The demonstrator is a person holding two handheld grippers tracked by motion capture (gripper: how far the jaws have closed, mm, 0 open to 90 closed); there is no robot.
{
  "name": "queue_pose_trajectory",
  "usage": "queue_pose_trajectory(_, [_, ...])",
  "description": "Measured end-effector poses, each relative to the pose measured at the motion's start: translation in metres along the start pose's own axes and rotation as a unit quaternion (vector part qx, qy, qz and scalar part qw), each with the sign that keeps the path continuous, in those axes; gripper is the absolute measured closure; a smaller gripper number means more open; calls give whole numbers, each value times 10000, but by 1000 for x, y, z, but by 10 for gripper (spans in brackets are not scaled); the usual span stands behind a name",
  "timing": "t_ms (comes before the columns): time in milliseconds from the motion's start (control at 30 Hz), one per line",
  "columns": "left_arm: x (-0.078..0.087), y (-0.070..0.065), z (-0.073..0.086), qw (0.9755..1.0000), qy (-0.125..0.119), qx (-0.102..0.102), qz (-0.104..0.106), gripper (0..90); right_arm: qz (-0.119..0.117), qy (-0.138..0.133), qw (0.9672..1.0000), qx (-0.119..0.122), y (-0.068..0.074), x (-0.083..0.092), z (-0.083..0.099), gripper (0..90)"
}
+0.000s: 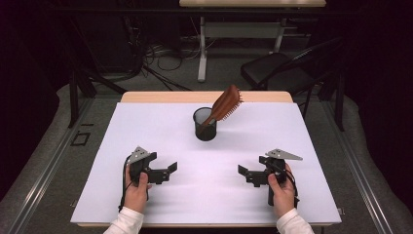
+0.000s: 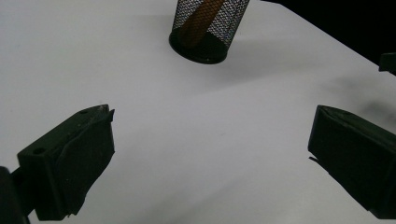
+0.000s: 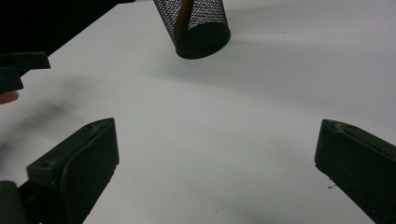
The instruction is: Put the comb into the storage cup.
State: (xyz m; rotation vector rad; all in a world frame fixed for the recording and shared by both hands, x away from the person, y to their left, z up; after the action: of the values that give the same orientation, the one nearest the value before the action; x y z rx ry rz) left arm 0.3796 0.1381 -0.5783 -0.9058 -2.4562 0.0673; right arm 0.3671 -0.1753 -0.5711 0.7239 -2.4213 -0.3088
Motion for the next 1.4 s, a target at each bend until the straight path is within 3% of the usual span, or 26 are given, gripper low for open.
queue_pose_trajectory(600, [-1,-1,0,10000,5,-33,13,4,80,-90,9999,79,-4,0,5,0])
queue_pose_trajectory(1400, [-2,-3,2,10000,42,-41,31,4,73,-3,9999,69,-6,-6,12,0])
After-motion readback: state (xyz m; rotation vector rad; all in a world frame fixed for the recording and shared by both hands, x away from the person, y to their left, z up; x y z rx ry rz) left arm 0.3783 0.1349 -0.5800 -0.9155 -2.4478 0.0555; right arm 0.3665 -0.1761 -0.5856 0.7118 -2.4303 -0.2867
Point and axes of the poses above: each handheld gripper's, and its own axes: x roughly backward along the jaws, z roughly out of its underside, y roughly to its left, the point moved 8 cm from there along -x, roughly forward along the jaws, and after that the axes turned 4 degrees about -x, right-handed, at the moved point
